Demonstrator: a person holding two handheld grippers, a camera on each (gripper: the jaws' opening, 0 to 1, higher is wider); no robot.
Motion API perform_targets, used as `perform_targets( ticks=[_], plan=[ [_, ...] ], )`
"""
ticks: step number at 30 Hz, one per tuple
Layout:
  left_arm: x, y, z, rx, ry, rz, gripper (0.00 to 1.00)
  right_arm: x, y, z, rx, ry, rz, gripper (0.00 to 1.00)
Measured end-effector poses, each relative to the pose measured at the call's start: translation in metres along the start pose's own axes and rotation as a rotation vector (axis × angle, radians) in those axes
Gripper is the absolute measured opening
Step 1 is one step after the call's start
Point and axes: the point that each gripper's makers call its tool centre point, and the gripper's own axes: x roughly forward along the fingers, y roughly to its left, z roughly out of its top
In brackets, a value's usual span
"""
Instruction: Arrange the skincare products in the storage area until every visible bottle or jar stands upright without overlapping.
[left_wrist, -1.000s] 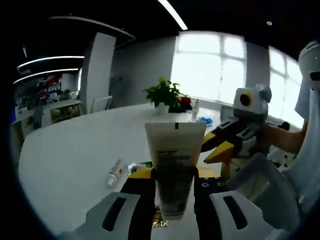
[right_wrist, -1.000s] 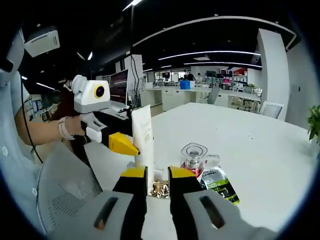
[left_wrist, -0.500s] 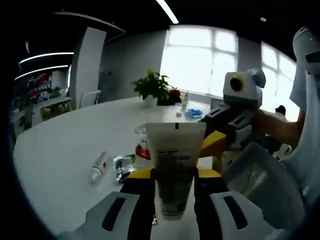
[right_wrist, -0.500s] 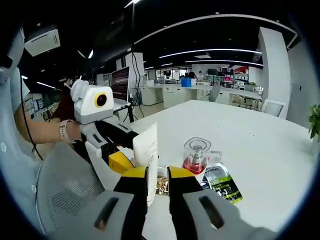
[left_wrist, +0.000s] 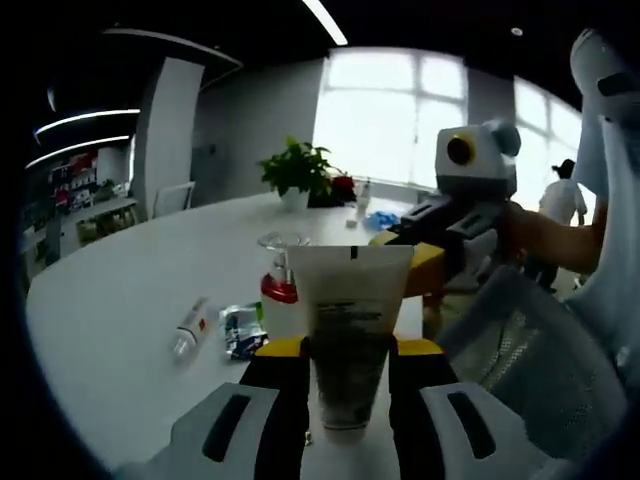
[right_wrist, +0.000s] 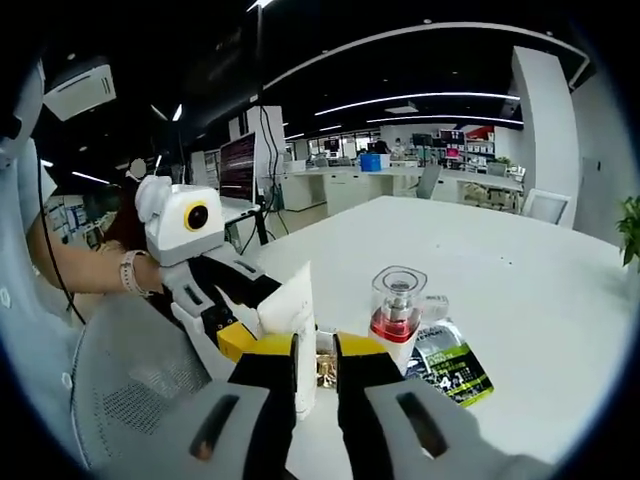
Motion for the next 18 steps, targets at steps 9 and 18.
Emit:
perform_targets(
  ticks=[9,18],
  plan=[
    [-0.003,-0.003,-0.001,0.035,-0.001,-0.002,0.27,0.001,0.004,0.005,0.001,-0.008,0.021,0.14],
    [-0.009,-0.006,-0.004,0.072,-0.01,-0.015,0.29,0.003,0.011,0.003,0.001,0.0,0.045,0.15]
  ],
)
